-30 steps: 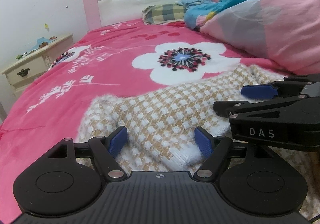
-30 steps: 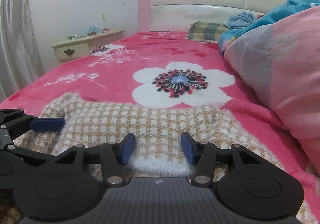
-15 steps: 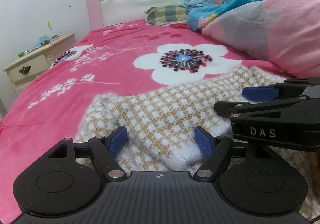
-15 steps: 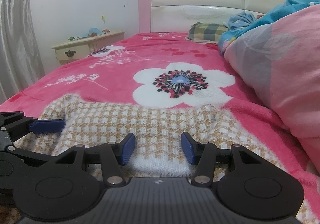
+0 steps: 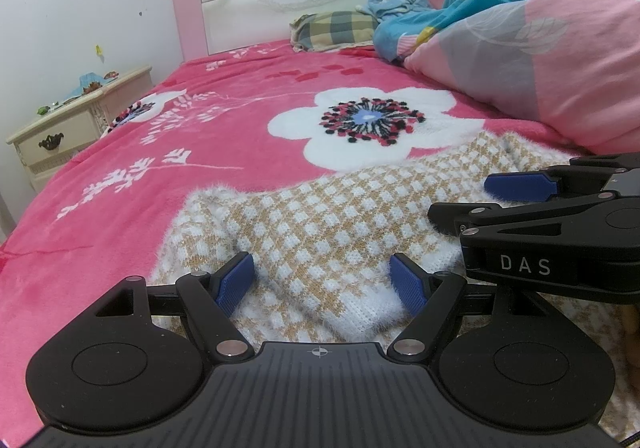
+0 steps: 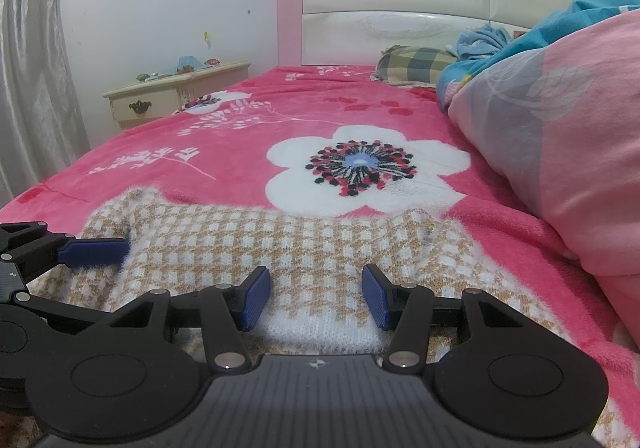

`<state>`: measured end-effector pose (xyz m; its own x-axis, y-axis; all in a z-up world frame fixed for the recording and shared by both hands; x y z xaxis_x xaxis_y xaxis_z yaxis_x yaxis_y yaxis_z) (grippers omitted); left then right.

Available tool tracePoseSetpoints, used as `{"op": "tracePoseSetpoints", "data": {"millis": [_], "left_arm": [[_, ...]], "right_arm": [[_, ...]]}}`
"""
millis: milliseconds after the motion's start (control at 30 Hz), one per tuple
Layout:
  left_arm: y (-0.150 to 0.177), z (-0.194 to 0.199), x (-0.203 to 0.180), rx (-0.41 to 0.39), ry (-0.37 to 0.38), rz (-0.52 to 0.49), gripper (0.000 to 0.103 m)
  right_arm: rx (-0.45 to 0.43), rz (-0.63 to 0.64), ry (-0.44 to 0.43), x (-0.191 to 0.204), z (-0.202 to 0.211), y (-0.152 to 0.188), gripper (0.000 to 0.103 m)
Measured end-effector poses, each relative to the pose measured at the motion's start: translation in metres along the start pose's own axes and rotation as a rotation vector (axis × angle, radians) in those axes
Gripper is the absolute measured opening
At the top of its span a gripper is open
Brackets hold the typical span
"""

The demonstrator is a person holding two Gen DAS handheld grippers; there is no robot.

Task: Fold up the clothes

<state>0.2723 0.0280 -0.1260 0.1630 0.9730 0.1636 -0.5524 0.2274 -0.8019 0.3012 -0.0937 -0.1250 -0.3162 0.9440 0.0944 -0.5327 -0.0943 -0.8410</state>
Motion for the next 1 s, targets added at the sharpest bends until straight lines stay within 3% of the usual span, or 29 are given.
{"op": "tracePoseSetpoints", "data": {"millis": [333, 533, 733, 1000], "left_arm": [[-0.005, 0.003, 0.002, 0.018, 0.011, -0.026, 0.077], [-0.015, 0.048, 0.027, 0.052, 0.04, 0.035, 0.079], [-0.007, 0.105, 0.072, 0.212, -0.023, 0.091, 0.079], [0.037, 0.172, 0.117, 0.415, 0.103, 0.21, 0.081]], "right_arm": [[-0.006, -0.024, -0.026, -0.004, 0.0, -0.001, 0.055], [-0.003, -0.02, -0.024, -0.003, 0.0, 0.0, 0.056], [0.017, 0.007, -0.01, 0.002, 0.001, -0.002, 0.059], [0.126, 0.138, -0.026, 0.015, 0.035, 0.015, 0.082]]}}
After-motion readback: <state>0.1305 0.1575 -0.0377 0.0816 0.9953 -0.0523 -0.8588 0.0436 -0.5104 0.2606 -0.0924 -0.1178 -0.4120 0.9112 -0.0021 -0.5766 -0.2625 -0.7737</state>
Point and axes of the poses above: each gripper's, at about its wrist camera, not at the fingertips, and z roughly against the way its jaws point, x to its left, y to its underside, the point moved 5 cm from there along -z, roughly the way its jaws point, and after that the axes turned 3 degrees about -y, right-handed, at the moved point
